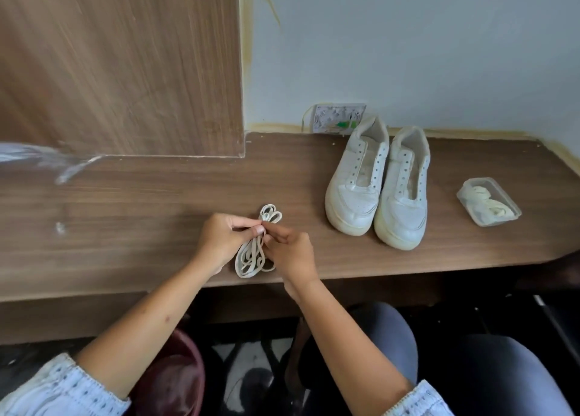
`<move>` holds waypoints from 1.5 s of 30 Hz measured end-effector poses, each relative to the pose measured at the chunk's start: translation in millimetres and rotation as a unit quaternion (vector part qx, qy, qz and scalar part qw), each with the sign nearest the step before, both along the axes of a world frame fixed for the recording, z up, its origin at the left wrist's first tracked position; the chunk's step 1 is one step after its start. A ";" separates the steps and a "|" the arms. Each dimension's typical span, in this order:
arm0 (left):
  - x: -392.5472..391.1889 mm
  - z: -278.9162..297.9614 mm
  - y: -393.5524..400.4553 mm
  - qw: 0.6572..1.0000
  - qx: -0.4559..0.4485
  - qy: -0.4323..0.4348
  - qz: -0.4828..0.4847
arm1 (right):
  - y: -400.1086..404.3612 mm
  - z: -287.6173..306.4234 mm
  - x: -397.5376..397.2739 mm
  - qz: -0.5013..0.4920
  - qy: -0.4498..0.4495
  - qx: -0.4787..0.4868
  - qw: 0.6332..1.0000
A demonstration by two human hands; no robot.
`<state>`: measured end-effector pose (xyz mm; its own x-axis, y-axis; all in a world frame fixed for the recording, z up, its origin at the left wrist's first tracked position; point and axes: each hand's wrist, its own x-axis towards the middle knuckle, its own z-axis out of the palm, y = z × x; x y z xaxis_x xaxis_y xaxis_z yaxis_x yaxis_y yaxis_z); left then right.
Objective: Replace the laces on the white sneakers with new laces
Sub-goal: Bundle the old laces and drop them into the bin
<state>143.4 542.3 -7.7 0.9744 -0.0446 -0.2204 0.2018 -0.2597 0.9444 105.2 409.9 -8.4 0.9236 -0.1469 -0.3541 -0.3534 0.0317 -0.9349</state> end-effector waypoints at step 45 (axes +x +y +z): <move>-79.2 58.8 6.4 0.991 0.057 -0.093 -0.084 | -9.7 56.3 -78.2 0.026 -0.063 0.079 0.995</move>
<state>64.3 548.7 51.1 0.9797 -0.1940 -0.0499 -0.0284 -0.3810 0.9241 27.0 400.1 47.9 0.9669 -0.0487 -0.2503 -0.2393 0.1662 -0.9566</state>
